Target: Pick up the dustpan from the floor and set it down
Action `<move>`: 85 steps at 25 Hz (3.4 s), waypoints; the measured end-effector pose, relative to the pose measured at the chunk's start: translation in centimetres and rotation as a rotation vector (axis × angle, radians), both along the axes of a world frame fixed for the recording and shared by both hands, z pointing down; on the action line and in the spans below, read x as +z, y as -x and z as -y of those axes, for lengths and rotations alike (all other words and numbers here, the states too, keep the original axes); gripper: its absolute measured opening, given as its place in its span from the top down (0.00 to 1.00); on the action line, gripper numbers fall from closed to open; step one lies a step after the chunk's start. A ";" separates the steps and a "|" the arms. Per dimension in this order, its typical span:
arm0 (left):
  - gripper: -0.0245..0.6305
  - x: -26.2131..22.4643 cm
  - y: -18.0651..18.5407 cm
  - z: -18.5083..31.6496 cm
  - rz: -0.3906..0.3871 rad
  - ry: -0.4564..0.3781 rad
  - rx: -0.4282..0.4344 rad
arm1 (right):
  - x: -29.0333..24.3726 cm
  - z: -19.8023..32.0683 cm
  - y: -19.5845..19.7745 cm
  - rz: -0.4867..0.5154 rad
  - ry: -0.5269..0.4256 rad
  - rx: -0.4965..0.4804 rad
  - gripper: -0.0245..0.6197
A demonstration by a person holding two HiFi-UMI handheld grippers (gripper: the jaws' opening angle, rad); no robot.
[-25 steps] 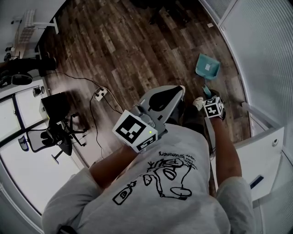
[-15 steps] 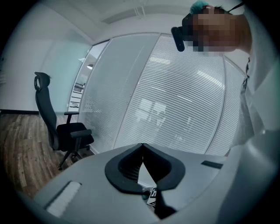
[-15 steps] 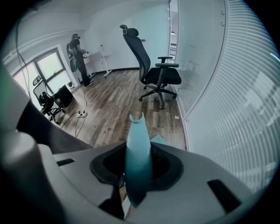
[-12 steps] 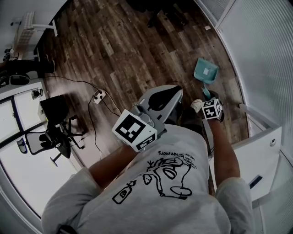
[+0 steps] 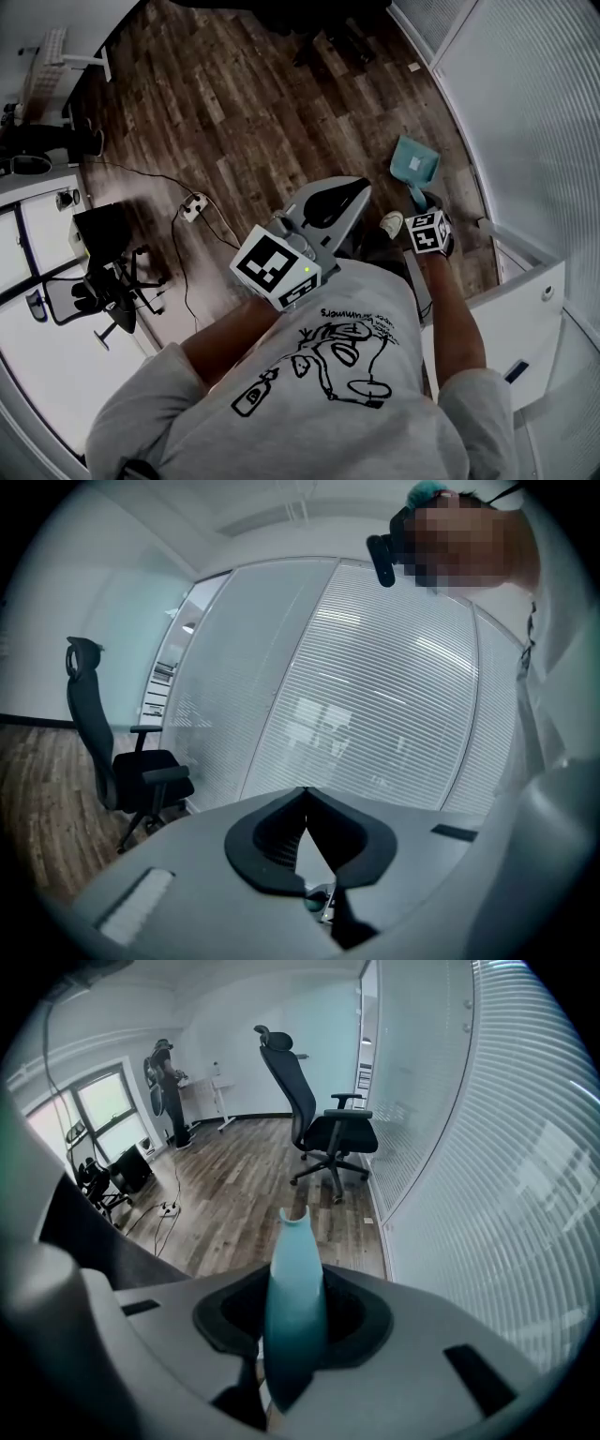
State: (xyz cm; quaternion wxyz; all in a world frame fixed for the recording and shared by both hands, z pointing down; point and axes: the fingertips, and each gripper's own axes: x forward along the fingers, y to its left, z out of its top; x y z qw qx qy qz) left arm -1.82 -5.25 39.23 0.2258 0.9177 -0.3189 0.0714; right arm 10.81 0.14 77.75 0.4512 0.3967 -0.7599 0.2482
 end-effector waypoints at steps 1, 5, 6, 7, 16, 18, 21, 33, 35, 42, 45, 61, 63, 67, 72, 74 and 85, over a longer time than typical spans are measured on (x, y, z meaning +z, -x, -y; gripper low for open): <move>0.96 -0.1 -0.1 0.1 -0.003 -0.003 0.000 | -0.3 0.0 -0.2 -0.001 -0.003 0.002 0.82; 0.96 -0.6 -0.2 0.1 -0.009 -0.013 0.003 | -2.1 0.2 -0.4 0.011 -0.025 0.008 0.82; 0.96 -0.8 -0.2 0.2 -0.011 -0.016 0.004 | -2.6 0.3 -0.4 0.015 -0.032 0.007 0.82; 0.96 -0.8 -0.3 0.3 -0.014 -0.020 0.005 | -3.1 0.4 -0.4 0.019 -0.038 0.006 0.82; 0.96 -2.1 -1.0 0.5 -0.036 -0.044 0.011 | -7.8 1.0 -0.6 0.061 -0.081 0.013 0.82; 0.96 -2.3 -1.0 0.7 -0.041 -0.048 0.011 | -9.2 1.3 -0.3 0.066 -0.090 0.005 0.82; 0.96 -2.7 -1.0 0.8 -0.044 -0.053 0.011 | -11.5 1.6 0.2 0.078 -0.103 -0.004 0.82; 0.96 -4.0 -1.6 1.9 -0.056 -0.091 0.011 | -19.6 2.6 0.1 0.076 -0.142 -0.020 0.82; 0.96 -4.3 -1.8 2.0 -0.059 -0.099 0.012 | -21.2 2.7 -0.1 0.079 -0.151 -0.013 0.82; 0.96 -5.2 -2.2 2.3 -0.063 -0.123 0.024 | -27.6 2.7 -0.1 0.091 -0.190 -0.015 0.82; 0.96 -5.4 -2.6 2.7 -0.067 -0.129 0.024 | -30.5 2.9 -0.4 0.101 -0.214 -0.011 0.82; 0.96 -7.0 -3.9 3.6 -0.075 -0.164 0.035 | -41.7 3.4 -1.0 0.122 -0.332 -0.001 0.82; 0.96 -7.1 -3.9 3.6 -0.075 -0.166 0.035 | -42.2 3.3 -1.2 0.120 -0.338 0.000 0.82; 0.96 -7.1 -3.9 3.8 -0.075 -0.168 0.036 | -43.0 3.2 -1.4 0.119 -0.352 0.005 0.82; 0.96 -7.4 -3.9 3.8 -0.076 -0.168 0.041 | -43.7 3.3 -1.3 0.118 -0.362 0.004 0.82; 0.96 -7.5 -3.9 3.9 -0.076 -0.166 0.043 | -43.8 3.3 -1.2 0.118 -0.362 0.003 0.82; 0.96 -7.3 -3.4 3.9 -0.074 -0.160 0.043 | -43.9 3.2 -0.5 0.122 -0.361 -0.006 0.82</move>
